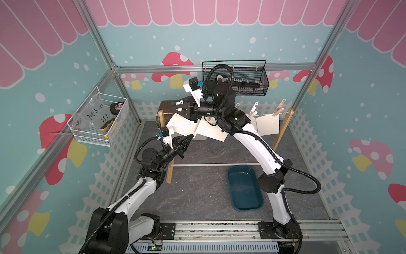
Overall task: Remove the postcards from the strings
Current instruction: Remove the clamp from the clothesline, then place the clamp in the storage box, then place the postcard at the center of the board.
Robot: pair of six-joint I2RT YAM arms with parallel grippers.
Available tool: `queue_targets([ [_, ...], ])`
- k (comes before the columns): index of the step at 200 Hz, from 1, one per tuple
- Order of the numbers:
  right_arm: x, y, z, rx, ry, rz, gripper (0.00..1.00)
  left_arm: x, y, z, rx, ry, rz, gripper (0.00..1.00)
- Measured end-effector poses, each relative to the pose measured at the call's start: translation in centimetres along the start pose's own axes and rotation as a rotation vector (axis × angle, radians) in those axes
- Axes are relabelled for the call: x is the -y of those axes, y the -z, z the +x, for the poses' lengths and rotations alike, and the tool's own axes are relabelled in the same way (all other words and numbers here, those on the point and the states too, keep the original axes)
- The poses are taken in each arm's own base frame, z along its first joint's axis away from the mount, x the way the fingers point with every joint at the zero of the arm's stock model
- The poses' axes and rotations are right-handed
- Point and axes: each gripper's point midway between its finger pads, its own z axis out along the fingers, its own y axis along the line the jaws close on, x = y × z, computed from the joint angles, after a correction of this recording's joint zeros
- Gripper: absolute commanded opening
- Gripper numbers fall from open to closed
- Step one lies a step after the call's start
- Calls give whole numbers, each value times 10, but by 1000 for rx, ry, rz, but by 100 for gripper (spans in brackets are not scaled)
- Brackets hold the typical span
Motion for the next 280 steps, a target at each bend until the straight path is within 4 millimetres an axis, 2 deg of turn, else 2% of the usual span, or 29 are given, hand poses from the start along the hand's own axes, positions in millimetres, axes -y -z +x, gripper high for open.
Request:
queue_targets([
  [73, 9, 0, -1, 6, -17, 52, 2, -4, 1, 7, -22, 15, -15, 6],
  [99, 15, 2, -4, 13, -24, 97, 1, -7, 6, 17, -35, 32, -37, 6],
  [129, 22, 10, -16, 30, -30, 179, 1, -11, 10, 28, -57, 55, -59, 5],
  [146, 18, 19, -29, 40, -25, 209, 0, -11, 12, 30, -61, 60, -64, 5],
  [178, -12, 49, -59, 33, -23, 225, 0, -14, 17, 36, -91, 95, -107, 3],
  [195, -40, 76, -73, 13, -26, 232, 0, -20, 22, 42, -122, 133, -165, 0],
  [215, -80, 114, -76, -11, -31, 244, 0, -31, 33, 52, -158, 191, -265, 0],
  [229, -105, 139, -68, -26, -36, 255, 0, -36, 42, 58, -180, 242, -334, 0],
  [243, -124, 164, -48, -52, -57, 288, 0, -38, 51, 64, -200, 292, -389, 0],
  [264, -134, 195, 0, -121, -120, 361, 0, -29, 64, 80, -246, 368, -433, 0],
  [280, -133, 213, 50, -196, -193, 432, 0, -13, 69, 102, -315, 422, -439, 0],
])
